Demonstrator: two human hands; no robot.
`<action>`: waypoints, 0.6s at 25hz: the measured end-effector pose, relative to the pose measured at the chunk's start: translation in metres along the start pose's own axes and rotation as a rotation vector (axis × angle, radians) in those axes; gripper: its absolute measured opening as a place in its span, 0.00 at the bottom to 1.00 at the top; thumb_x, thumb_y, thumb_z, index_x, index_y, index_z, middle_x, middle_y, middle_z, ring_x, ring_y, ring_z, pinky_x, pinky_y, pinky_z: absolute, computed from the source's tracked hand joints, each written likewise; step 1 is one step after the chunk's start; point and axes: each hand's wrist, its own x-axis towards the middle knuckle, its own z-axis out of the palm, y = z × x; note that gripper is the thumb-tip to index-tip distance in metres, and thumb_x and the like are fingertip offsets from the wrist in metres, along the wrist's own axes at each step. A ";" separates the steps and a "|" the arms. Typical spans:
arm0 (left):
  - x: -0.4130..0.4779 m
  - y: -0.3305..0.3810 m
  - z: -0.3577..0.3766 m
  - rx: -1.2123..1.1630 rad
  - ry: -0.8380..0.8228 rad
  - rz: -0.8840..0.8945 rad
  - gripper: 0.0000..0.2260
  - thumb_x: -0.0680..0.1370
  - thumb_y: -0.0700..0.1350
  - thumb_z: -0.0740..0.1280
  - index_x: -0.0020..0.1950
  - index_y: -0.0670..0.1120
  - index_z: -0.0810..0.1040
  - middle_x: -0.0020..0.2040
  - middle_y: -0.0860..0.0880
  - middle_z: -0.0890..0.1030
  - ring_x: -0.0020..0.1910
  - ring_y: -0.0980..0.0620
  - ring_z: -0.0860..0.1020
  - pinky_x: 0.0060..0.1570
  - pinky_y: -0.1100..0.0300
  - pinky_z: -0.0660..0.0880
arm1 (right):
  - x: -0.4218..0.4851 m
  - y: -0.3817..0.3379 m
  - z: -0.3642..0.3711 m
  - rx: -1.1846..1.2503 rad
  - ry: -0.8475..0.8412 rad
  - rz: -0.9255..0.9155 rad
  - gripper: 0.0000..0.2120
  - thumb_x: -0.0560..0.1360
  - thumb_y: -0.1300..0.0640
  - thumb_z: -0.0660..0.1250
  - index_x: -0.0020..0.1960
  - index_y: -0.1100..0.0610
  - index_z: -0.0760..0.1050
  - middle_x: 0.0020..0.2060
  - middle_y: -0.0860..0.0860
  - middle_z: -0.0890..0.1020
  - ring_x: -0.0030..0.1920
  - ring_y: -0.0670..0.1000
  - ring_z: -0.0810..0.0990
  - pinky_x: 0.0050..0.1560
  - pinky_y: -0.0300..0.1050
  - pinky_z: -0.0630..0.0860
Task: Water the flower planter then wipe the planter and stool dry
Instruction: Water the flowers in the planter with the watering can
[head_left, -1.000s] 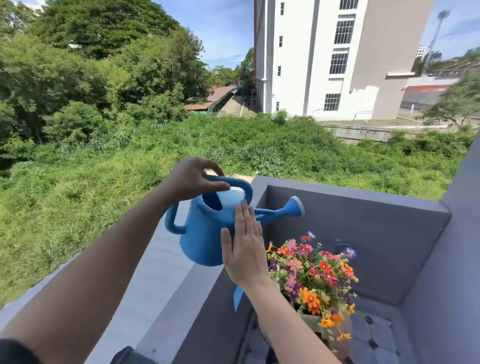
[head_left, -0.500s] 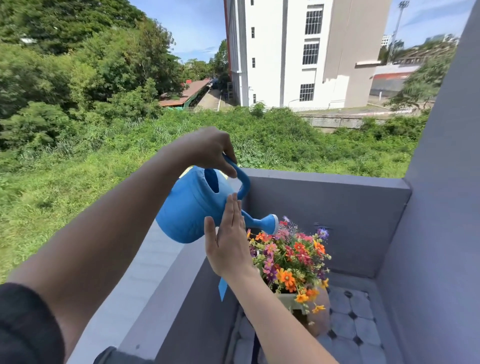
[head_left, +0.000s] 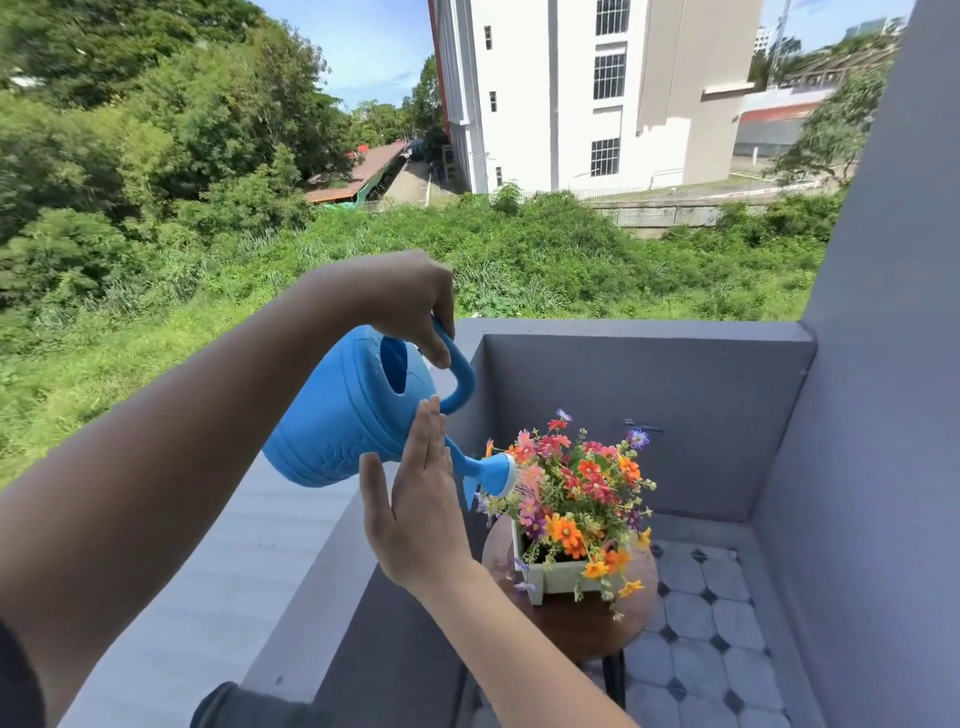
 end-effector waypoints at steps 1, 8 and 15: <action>-0.002 0.001 0.000 0.005 -0.010 0.004 0.13 0.67 0.55 0.76 0.50 0.52 0.86 0.35 0.56 0.81 0.33 0.57 0.75 0.39 0.57 0.75 | -0.004 0.000 0.001 0.009 0.004 -0.006 0.40 0.74 0.33 0.40 0.77 0.54 0.32 0.78 0.47 0.35 0.74 0.41 0.31 0.71 0.34 0.33; -0.007 0.021 0.009 0.002 -0.060 0.041 0.14 0.67 0.58 0.75 0.49 0.54 0.85 0.32 0.57 0.79 0.31 0.56 0.73 0.35 0.59 0.71 | -0.032 0.019 -0.001 -0.074 0.067 -0.060 0.39 0.75 0.32 0.40 0.77 0.51 0.33 0.77 0.44 0.34 0.75 0.39 0.32 0.72 0.34 0.33; -0.006 0.027 0.002 -0.069 -0.040 0.034 0.13 0.69 0.56 0.74 0.50 0.53 0.85 0.35 0.52 0.82 0.31 0.55 0.73 0.34 0.61 0.69 | -0.027 0.030 -0.019 -0.220 0.125 -0.116 0.39 0.76 0.34 0.41 0.79 0.57 0.40 0.78 0.47 0.39 0.77 0.43 0.36 0.73 0.37 0.34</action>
